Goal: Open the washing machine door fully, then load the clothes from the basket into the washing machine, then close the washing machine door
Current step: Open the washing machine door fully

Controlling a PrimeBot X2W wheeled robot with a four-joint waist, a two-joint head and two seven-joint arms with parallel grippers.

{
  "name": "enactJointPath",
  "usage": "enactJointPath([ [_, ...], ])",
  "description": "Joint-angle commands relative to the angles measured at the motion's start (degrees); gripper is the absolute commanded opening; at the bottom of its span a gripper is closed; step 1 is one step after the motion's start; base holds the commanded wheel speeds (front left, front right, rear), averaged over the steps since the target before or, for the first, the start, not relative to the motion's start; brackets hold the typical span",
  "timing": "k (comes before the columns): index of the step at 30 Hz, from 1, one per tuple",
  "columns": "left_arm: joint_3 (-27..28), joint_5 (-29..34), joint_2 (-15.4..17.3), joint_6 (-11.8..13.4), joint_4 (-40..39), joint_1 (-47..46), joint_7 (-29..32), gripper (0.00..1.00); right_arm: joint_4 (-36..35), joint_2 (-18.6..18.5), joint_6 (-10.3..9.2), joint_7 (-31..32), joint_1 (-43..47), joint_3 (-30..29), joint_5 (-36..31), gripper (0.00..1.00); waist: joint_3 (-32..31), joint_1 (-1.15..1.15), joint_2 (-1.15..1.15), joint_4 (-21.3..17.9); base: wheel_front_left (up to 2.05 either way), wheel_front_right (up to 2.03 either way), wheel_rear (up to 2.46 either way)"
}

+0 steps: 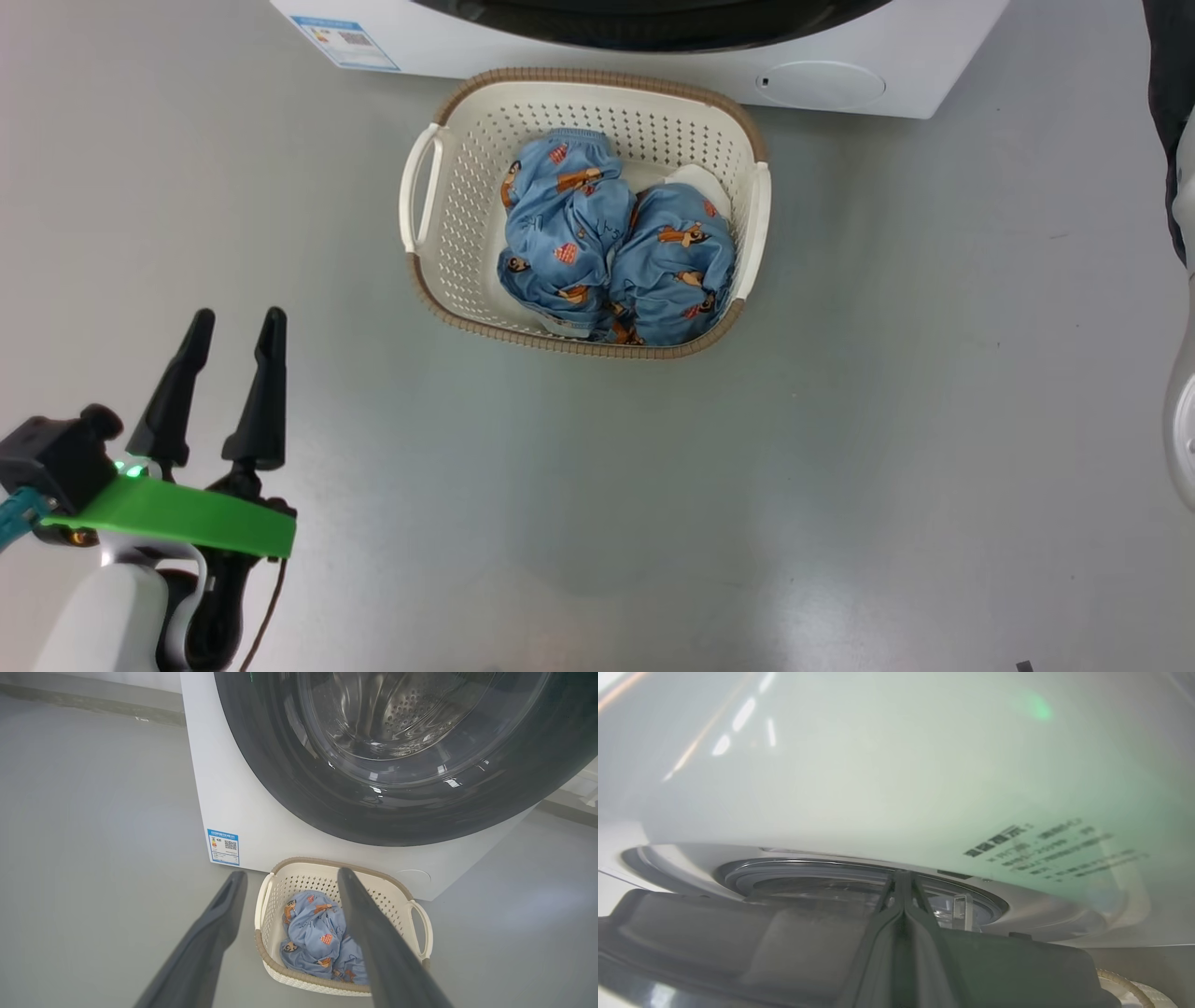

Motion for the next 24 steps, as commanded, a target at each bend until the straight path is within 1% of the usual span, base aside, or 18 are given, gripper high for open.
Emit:
enactJointPath([
  [1, 2.47, 0.0, 2.33, -0.14, -1.45, -1.34, -0.37, 1.0, -1.9, 3.15, 0.1, 1.35, -0.81, 0.0, -0.74, 0.0, -0.14, 0.0, 0.0, -0.12, 0.0, 0.0, 0.0],
  [7, 2.93, 0.35, 2.73, -0.14, -1.82, -1.0, -0.37, 1.0, -4.3, 3.35, 0.1, 5.16, 1.48, -2.15, -3.08, 0.0, -0.98, 0.0, 0.0, -0.28, 0.0, 0.0, 0.0],
  [14, 3.14, 0.55, 2.51, -0.14, -1.9, -0.65, -0.37, 1.0, -7.14, 3.91, 0.1, 9.16, 3.95, -6.0, -6.41, 0.0, -1.71, 0.0, 0.0, 0.12, 0.0, 0.0, 0.0],
  [21, 3.0, 0.47, 2.43, -0.14, -1.96, -0.54, -0.37, 1.0, -10.9, 4.58, 0.1, 12.96, 5.44, -9.64, -10.03, 0.0, -1.41, 0.0, 0.0, 0.63, 0.0, 0.0, 0.0],
  [24, 2.88, 0.48, 2.35, -0.14, -1.95, -0.62, -0.37, 1.0, -11.9, 4.66, 0.1, 14.78, 5.74, -10.29, -10.42, 0.0, -1.36, 0.0, 0.0, 0.8, 0.0, 0.0, 0.0],
])
